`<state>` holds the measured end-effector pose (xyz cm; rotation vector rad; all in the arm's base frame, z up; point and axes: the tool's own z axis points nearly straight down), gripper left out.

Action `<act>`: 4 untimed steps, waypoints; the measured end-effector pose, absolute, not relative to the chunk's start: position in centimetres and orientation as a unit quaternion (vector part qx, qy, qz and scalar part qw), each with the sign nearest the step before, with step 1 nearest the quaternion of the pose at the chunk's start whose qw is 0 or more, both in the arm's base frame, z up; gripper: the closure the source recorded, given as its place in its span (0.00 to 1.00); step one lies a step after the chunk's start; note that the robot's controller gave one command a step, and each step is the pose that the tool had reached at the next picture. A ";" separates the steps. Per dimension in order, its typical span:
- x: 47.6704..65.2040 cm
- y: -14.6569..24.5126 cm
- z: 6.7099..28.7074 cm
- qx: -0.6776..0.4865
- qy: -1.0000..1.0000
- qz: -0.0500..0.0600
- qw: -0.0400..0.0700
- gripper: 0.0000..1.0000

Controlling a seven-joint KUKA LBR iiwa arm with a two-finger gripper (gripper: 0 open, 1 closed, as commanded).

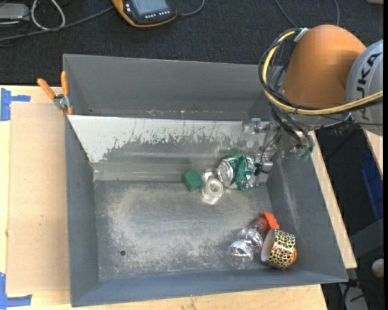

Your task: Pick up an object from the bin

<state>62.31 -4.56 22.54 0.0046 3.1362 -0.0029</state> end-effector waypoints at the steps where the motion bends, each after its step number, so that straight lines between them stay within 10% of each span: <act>1: 62.2 -4.4 22.5 0.001 1.000 0.000 0.001 0.00; 2: 57.9 -5.0 15.2 0.047 0.999 0.001 -0.003 0.00; 3: 57.0 -5.2 15.9 -0.012 1.000 0.000 0.005 0.00; 4: 60.5 -6.6 12.6 0.139 0.990 0.001 0.003 0.00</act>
Offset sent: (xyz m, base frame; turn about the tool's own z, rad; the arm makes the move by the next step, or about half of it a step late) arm -0.0419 -0.0058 -0.0688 0.0922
